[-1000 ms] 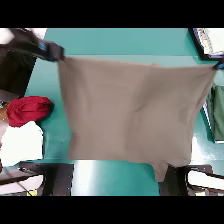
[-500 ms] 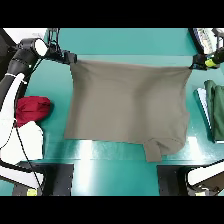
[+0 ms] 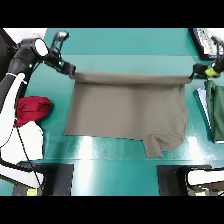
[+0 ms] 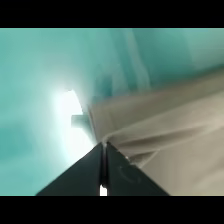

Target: Fold the shirts.

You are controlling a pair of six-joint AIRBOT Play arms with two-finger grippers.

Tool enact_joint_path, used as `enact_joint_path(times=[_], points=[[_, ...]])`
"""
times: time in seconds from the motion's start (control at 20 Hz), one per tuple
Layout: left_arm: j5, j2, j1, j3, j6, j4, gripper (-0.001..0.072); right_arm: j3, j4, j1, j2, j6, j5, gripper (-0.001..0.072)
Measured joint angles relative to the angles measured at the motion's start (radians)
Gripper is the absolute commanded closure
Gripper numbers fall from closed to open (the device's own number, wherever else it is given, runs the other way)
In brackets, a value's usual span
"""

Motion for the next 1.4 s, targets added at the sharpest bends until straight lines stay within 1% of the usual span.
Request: enact_joint_path(times=[0.15,0.3,0.5,0.7,0.75,0.8,0.85,0.9,1.15,1.25,1.4], points=[[-0.024,0.000,0.002,-0.075,0.003,0.003,0.0681,-0.173,-0.006,0.000,0.054,-0.006,-0.035,0.0691],[-0.018,0.000,0.001,-0.112,0.005,0.003,0.0681,-0.293,-0.009,0.000,0.077,-0.010,-0.074,0.0690],[-0.017,0.000,0.001,-0.129,0.006,0.003,0.0680,-0.365,-0.009,0.000,0.088,-0.010,-0.106,0.0688],[-0.078,-0.001,0.002,-0.135,0.006,0.003,0.0679,-0.386,-0.009,0.000,0.090,-0.010,-0.086,0.0687],[-0.094,-0.001,0.002,-0.136,0.007,0.004,0.0531,-0.388,-0.009,0.000,0.090,-0.010,-0.076,0.0688],[-0.107,-0.001,0.002,-0.136,0.007,0.006,0.0248,-0.390,-0.009,0.001,0.090,-0.009,-0.071,0.0680],[-0.118,-0.001,0.002,-0.137,0.006,0.009,0.0118,-0.391,-0.010,0.001,0.090,-0.008,-0.061,0.0561],[-0.125,-0.001,0.002,-0.137,-0.003,0.011,0.0120,-0.391,-0.010,0.002,0.090,-0.006,-0.049,0.0439],[-0.154,0.025,0.019,-0.137,-0.047,0.020,0.0120,-0.360,-0.002,-0.012,0.120,-0.005,0.037,0.0441],[-0.173,0.064,0.055,-0.141,-0.065,0.021,0.0120,-0.365,-0.002,-0.032,0.177,-0.005,0.066,0.0441],[-0.203,0.140,0.129,-0.201,-0.083,-0.034,0.0120,-0.433,-0.002,-0.074,0.302,-0.004,0.100,0.0442]])
